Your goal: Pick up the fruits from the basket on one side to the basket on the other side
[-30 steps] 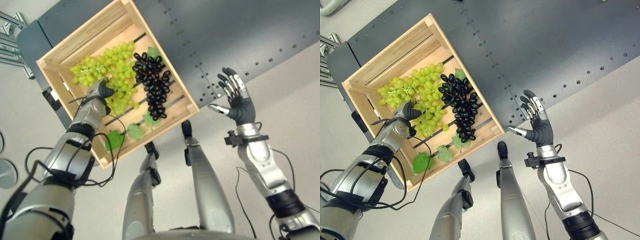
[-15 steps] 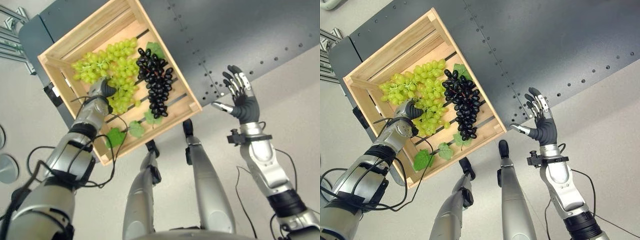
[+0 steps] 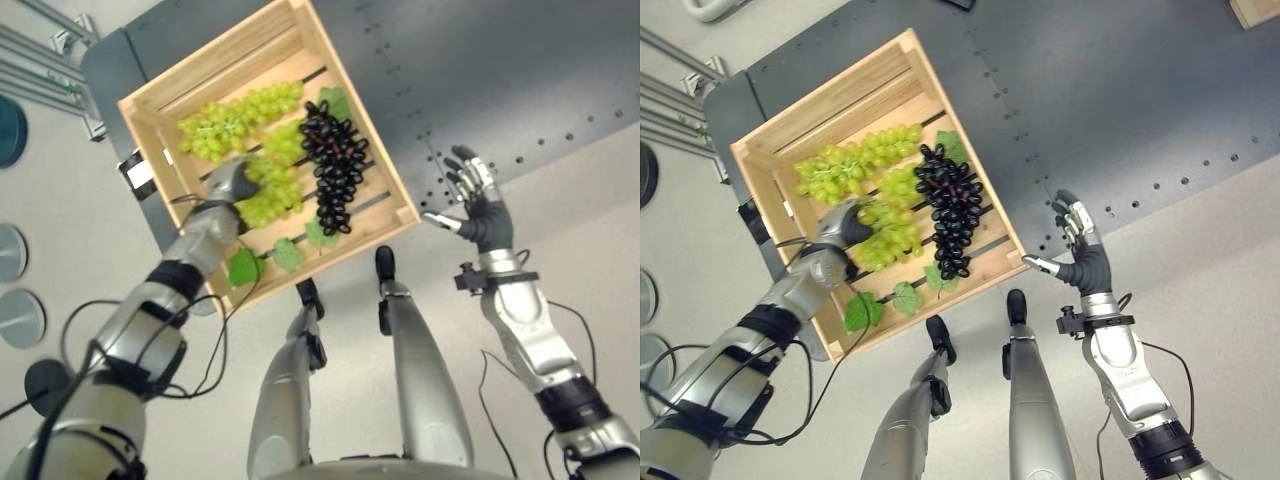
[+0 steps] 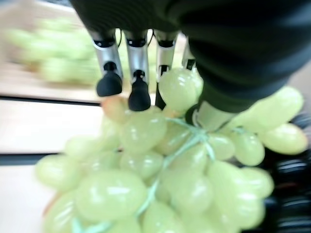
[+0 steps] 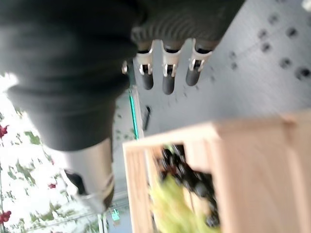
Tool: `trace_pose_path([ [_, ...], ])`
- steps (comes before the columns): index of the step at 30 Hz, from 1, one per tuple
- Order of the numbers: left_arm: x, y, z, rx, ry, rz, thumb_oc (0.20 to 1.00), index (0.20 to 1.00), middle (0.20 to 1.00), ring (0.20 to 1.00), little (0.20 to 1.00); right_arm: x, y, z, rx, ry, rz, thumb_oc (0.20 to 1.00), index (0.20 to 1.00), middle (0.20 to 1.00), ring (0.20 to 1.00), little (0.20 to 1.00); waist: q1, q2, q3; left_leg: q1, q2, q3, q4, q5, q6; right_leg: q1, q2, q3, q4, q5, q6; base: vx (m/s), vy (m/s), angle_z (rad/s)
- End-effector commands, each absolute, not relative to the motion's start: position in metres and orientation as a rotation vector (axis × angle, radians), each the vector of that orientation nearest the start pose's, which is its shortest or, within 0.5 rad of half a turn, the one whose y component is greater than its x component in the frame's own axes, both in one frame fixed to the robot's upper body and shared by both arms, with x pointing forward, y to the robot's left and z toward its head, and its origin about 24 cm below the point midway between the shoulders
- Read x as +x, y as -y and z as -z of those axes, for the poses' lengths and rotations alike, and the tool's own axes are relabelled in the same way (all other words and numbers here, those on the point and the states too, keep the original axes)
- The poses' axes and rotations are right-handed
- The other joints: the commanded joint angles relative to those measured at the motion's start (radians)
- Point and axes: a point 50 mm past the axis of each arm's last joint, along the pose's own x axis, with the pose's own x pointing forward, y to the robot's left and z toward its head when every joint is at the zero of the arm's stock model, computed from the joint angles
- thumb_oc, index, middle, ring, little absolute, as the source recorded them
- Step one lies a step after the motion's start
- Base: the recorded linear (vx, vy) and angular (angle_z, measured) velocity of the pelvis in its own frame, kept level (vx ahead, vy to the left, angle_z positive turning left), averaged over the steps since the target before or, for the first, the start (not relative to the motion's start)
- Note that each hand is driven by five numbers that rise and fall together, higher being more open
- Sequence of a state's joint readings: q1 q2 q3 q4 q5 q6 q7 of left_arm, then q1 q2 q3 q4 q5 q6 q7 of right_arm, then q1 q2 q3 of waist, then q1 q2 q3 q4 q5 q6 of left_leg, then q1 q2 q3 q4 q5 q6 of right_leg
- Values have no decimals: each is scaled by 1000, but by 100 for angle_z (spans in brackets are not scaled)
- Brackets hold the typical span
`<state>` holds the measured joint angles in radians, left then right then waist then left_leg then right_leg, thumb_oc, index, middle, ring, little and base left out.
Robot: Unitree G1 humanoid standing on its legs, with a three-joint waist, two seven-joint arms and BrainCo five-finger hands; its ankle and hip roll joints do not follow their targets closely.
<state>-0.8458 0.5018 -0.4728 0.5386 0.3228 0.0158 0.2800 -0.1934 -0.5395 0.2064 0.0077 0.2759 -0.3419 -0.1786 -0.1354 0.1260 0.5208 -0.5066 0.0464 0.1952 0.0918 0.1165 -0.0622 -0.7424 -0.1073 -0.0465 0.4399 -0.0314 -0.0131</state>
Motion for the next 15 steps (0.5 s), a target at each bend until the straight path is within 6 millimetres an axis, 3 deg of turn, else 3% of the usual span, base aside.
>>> trace_pose_path([
  [1,367,-156,-222,1021,611,-113,200,200,200,200,200,272,200,-142,-260,525,-72,1000,1000,1000,1000,1000,1,18,-1,-36,16,-68,149,-119,-4,113,-10,-9,-149,23,111,1,35,4],
  [6,343,-167,-223,995,686,-121,200,200,200,200,200,276,202,-137,-283,476,-91,1000,1000,1000,1000,1000,16,24,-1,-15,12,-74,140,-121,0,136,-15,-12,-154,22,106,-1,11,1],
  [15,327,-168,-241,986,783,-118,200,200,200,200,200,277,205,-131,-302,437,-111,1000,1000,1000,1000,1000,26,37,-1,9,5,-81,125,-115,3,167,-23,-21,-168,28,107,-4,18,6],
])
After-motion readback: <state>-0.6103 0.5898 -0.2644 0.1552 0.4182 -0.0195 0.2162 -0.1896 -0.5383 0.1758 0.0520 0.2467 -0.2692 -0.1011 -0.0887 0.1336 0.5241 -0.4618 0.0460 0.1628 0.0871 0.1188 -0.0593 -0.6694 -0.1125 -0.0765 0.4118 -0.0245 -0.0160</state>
